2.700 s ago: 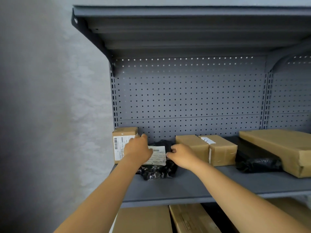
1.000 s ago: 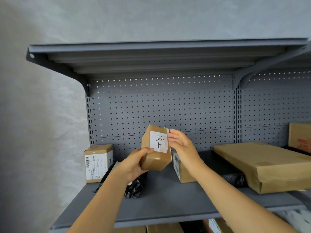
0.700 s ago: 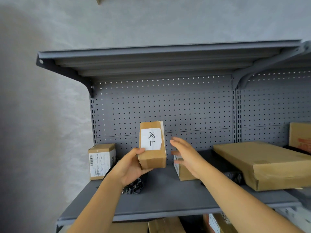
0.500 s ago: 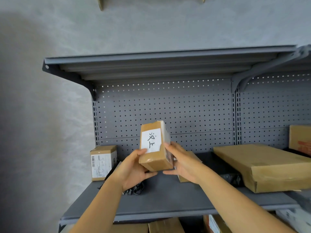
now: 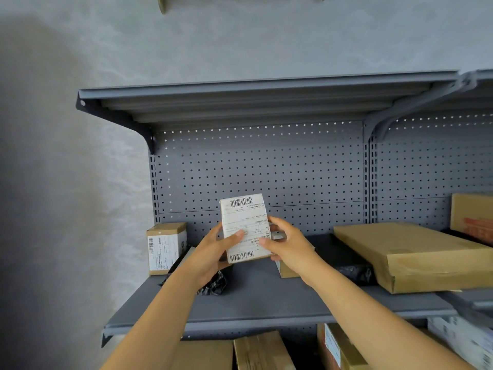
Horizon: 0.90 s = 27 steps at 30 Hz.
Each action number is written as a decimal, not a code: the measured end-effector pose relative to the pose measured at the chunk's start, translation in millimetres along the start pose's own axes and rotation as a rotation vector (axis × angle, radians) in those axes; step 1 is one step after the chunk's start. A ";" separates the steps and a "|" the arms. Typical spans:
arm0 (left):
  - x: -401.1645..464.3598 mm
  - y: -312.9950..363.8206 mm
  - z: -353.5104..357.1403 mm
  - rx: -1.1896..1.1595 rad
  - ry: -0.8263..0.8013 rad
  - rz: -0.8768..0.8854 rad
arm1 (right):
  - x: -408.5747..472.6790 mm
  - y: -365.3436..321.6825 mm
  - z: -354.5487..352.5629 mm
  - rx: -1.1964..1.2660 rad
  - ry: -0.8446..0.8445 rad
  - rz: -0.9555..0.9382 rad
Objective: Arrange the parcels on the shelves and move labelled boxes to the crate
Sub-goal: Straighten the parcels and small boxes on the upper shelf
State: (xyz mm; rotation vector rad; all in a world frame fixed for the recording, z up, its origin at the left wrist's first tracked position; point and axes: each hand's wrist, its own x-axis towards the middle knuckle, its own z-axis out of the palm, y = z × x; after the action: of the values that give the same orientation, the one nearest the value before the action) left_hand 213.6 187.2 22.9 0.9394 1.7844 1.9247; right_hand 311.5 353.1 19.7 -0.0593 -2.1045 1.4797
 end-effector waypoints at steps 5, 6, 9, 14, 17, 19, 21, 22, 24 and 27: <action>-6.3 -3.2 5.1 -0.024 0.056 -0.035 | -7.4 0.4 -2.8 -0.026 0.016 0.002; -6.0 -2.6 8.6 -0.028 0.105 -0.042 | -8.2 1.0 -2.8 -0.033 0.031 0.015; 0.0 1.1 20.3 0.057 0.302 -0.064 | -11.2 2.9 -1.6 -0.059 0.095 0.068; 17.8 0.8 31.4 0.366 0.329 -0.105 | -9.3 3.6 1.6 -0.229 0.192 0.113; 25.5 -1.1 28.9 0.486 0.244 -0.110 | -1.1 6.7 6.7 -0.342 0.169 0.124; 34.5 -7.0 20.4 0.527 0.209 -0.119 | 8.3 12.0 13.2 -0.346 0.135 0.140; 43.3 -12.9 8.3 0.533 0.190 -0.129 | 18.6 18.5 20.4 -0.313 0.111 0.196; 48.2 -16.4 2.0 0.552 0.174 -0.128 | 23.9 22.7 23.9 -0.313 0.100 0.222; 59.9 -22.7 -9.8 0.610 0.142 -0.113 | 34.9 30.9 30.7 -0.343 0.087 0.255; 73.5 -31.3 -21.9 0.651 0.098 -0.110 | 51.5 42.6 41.5 -0.368 0.091 0.272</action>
State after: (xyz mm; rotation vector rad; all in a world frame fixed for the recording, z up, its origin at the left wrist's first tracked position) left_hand 140.5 223.8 9.5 0.9137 2.5293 1.3483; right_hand 237.2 352.0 -5.9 -0.5594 -2.3355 1.1846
